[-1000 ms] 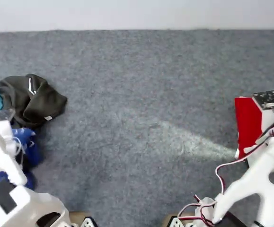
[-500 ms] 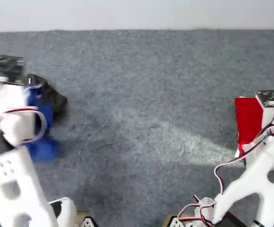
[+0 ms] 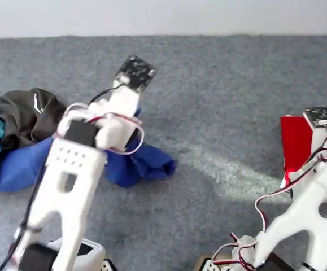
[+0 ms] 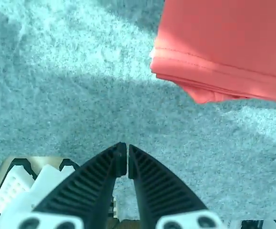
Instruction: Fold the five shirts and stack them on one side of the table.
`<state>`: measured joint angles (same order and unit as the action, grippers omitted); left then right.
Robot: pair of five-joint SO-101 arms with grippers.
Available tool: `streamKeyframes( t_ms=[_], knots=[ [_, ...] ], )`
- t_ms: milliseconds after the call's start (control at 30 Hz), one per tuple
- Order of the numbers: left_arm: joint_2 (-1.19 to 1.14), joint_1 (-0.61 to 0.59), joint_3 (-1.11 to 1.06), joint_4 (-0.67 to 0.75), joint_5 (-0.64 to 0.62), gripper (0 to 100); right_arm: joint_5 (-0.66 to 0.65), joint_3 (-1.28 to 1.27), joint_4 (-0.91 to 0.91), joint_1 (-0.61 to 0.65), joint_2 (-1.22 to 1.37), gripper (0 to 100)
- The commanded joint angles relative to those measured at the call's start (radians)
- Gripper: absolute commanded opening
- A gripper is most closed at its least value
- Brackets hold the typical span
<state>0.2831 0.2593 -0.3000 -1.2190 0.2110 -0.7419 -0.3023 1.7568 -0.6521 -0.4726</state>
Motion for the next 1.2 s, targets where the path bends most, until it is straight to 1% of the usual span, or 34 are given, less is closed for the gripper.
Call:
streamKeyframes(
  t_ms=[0, 67, 133, 200, 333, 433, 500, 533, 633, 733, 800, 967, 1067, 1167],
  knots=[
    [-0.193, 0.014, 0.114, 0.041, -0.005, 2, 0.012, 0.005, 0.039, 0.007, -0.038, 0.9],
    [-0.311, 0.005, 0.2, 0.023, -0.005, 5, 0.012, 0.005, 0.039, 0.007, -0.038, 0.9],
    [-0.411, -0.02, 0.311, -0.037, -0.011, 11, 0.012, -0.008, 0.039, 0.008, -0.038, 0.9],
    [-0.483, -0.04, 0.446, -0.138, -0.011, 15, 0.012, -0.031, 0.038, 0.008, -0.038, 0.9],
    [-0.555, -0.052, 0.699, -0.342, -0.005, 15, 0.012, -0.074, 0.038, 0.019, -0.038, 0.9],
    [-0.554, -0.072, 0.848, -0.462, -0.008, 15, 0.014, -0.077, 0.038, 0.094, -0.033, 0.9],
    [-0.554, -0.094, 0.931, -0.534, -0.009, 15, 0.029, -0.077, 0.038, 0.18, -0.031, 0.9],
    [-0.552, -0.114, 0.949, -0.539, -0.012, 15, 0.054, -0.077, 0.036, 0.228, -0.03, 0.9],
    [-0.496, -0.189, 0.934, -0.537, -0.02, 15, 0.153, -0.081, 0.022, 0.406, -0.018, 0.9],
    [-0.405, -0.255, 0.852, -0.537, -0.011, 15, 0.213, -0.078, -0.015, 0.572, 0.042, 1.0],
    [-0.331, -0.313, 0.766, -0.537, -0.011, 15, 0.247, -0.077, -0.05, 0.661, 0.104, 3.2],
    [-0.133, -0.483, 0.527, -0.534, -0.003, 15, 0.321, -0.072, -0.159, 0.816, 0.289, 16.3],
    [-0.018, -0.588, 0.409, -0.532, 0.034, 15, 0.324, -0.015, -0.202, 0.892, 0.381, 15.7],
    [0.075, -0.684, 0.326, -0.526, 0.06, 15, 0.324, 0.091, -0.197, 0.961, 0.464, 14.3]
  ],
)
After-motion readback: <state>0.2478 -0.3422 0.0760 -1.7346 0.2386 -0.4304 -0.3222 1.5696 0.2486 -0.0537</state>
